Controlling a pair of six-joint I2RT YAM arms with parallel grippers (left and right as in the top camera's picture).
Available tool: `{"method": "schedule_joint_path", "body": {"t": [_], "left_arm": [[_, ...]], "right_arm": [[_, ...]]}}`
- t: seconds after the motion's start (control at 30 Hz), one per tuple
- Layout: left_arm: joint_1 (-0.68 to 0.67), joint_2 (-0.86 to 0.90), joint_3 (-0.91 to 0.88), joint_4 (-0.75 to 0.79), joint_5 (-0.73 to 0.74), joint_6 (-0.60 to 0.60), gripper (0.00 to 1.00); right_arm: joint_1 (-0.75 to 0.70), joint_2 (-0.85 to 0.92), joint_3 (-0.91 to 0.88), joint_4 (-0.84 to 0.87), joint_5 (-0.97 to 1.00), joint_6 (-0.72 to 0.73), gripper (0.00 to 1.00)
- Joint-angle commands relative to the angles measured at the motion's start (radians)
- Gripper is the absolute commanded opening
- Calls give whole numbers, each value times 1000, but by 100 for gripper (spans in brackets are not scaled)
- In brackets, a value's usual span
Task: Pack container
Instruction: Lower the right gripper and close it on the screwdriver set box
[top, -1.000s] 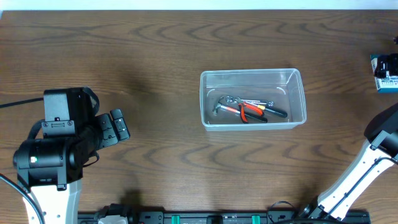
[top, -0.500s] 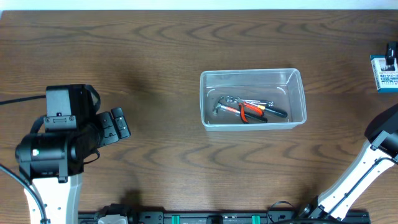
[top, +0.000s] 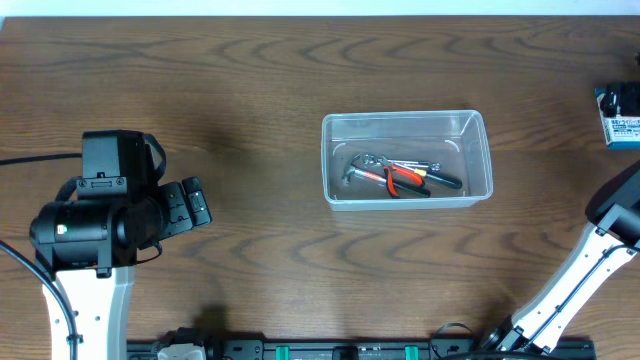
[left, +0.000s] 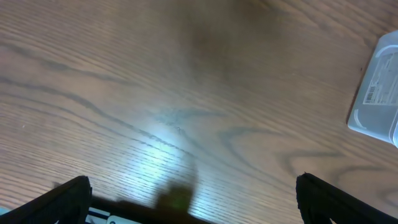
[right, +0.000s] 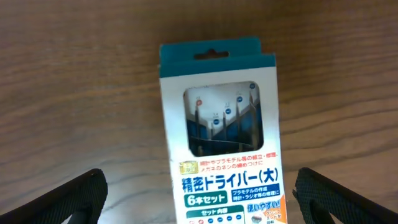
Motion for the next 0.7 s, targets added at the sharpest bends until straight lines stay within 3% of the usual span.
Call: {"method": "schedule_joint_path", "body": {"t": [0.0, 0.67], "left_arm": [[3, 2, 14, -7, -4, -14, 98], [3, 11, 14, -6, -4, -13, 98]], "right_arm": [[-10, -7, 12, 18, -19, 19, 99], [-41, 19, 7, 28, -31, -54, 99]]}}
